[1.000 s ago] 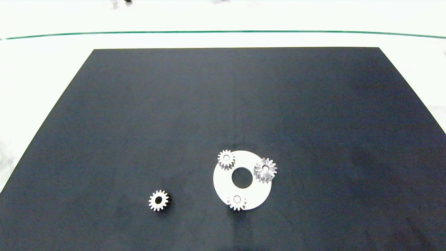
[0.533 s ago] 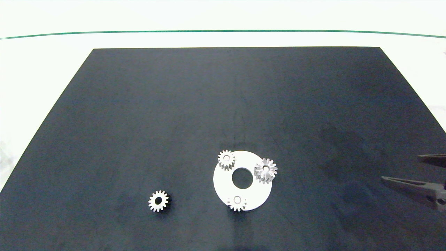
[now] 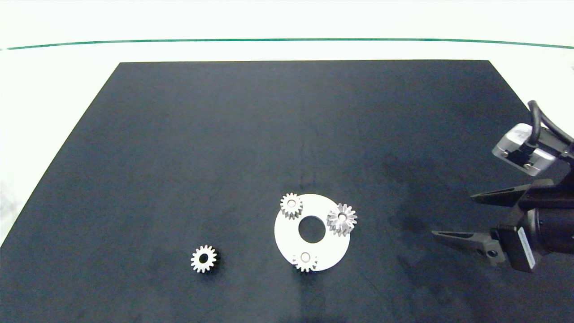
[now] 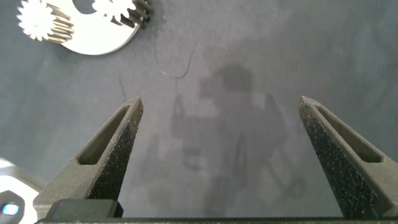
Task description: Remove an incorrectly installed larger gear and replace it with the correct smaller gear
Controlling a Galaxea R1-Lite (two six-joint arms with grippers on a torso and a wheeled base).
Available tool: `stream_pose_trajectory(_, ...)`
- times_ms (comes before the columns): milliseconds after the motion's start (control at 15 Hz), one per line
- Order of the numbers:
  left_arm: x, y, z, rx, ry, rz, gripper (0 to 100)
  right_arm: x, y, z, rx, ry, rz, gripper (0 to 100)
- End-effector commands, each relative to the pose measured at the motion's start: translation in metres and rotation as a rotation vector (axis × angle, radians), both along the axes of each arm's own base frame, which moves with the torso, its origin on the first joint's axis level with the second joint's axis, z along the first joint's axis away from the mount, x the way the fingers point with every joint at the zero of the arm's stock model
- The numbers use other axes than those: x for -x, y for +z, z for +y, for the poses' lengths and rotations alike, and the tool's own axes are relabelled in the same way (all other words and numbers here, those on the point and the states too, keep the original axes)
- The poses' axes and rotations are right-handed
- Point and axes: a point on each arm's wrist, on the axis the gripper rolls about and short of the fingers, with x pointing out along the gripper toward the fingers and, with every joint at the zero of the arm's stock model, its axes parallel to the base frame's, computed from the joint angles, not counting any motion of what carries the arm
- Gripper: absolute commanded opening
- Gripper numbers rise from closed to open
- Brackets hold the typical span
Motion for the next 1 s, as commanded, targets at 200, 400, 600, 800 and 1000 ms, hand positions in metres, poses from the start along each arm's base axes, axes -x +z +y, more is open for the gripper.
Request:
stream_pose_trajectory(200, -0.002, 0.0, 0.0, -0.001, -0.014, 0.013, 100, -0.03, -0.003, 0.016, 0.111, 0.081, -0.003, 100)
stream_pose_trajectory(400, -0.003, 0.0, 0.0, -0.002, -0.015, 0.016, 100, -0.036, -0.007, 0.031, 0.127, 0.111, 0.005, 100)
stream_pose_trajectory(600, -0.003, 0.0, 0.0, -0.001, -0.017, 0.017, 100, -0.038, -0.01, 0.05, 0.131, 0.181, 0.017, 100)
stream_pose_trajectory(800, -0.004, 0.0, -0.001, -0.002, -0.017, 0.023, 100, -0.045, -0.011, 0.073, 0.145, 0.23, 0.013, 100)
stream_pose_trajectory(1000, -0.004, 0.0, -0.001, -0.001, -0.018, 0.02, 100, -0.05, -0.019, 0.097, 0.203, 0.237, 0.005, 100)
